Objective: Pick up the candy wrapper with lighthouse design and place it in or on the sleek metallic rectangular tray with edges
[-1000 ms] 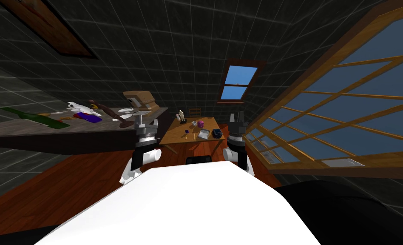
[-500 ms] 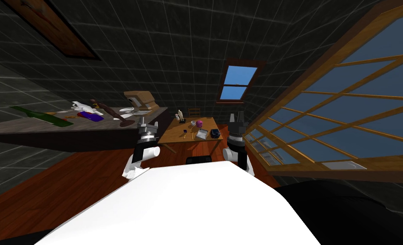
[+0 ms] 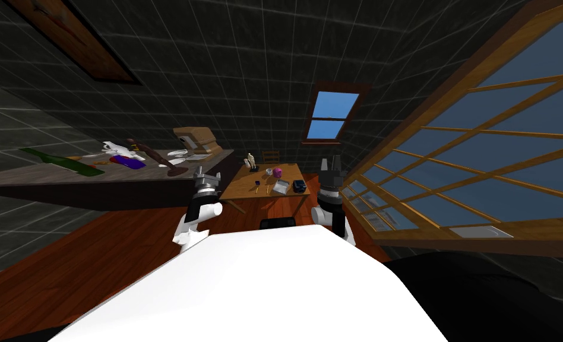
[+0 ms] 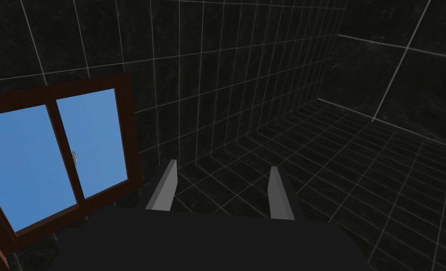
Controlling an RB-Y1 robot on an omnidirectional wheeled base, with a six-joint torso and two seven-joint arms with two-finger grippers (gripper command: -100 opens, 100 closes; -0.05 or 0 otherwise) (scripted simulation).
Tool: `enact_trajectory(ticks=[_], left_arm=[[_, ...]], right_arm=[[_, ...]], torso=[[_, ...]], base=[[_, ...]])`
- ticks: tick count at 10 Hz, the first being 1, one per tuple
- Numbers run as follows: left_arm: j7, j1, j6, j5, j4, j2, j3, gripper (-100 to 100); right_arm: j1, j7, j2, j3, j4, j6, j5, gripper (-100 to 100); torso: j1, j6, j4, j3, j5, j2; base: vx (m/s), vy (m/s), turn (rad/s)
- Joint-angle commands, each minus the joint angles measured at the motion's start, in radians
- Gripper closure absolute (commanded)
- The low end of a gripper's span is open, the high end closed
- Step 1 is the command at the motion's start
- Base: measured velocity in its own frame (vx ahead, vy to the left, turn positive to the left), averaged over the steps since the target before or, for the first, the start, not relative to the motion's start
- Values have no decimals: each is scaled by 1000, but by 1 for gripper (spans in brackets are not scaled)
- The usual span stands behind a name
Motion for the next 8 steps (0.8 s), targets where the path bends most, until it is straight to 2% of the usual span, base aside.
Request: enact_trajectory(ticks=[1,2,3,4,5,6,8], left_arm=[[17,-11,8,7,40,4,10,-100],[43,-38,44,17,78,5,31,-100],[43,-38,44,17,87,5,31,-100],[70,-64,80,26,121,5,50,-100],[70,-64,80,26,137,5,50,-100],[98,-91,115,35,163,5,68,-100],[98,-91,115,35,187,5,68,-100]], right_arm=[[0,0,0,0,0,0,0,0],[0,0,0,0,0,0,0,0],[0,0,0,0,0,0,0,0],[0,0,0,0,0,0,0,0],[0,0,0,0,0,0,0,0],[0,0,0,0,0,0,0,0],[0,0,0,0,0,0,0,0]], torso=[[0,0,0,0,0,0],[0,0,0,0,0,0],[0,0,0,0,0,-1],[0,0,0,0,0,-1],[0,0,0,0,0,-1],[0,0,0,0,0,0],[1,0,0,0,0,0]], base=[[-12,-40,8],[1,-48,3],[3,-43,3],[-3,-51,0],[-8,-40,1],[-10,-44,-9],[-5,-25,0]])
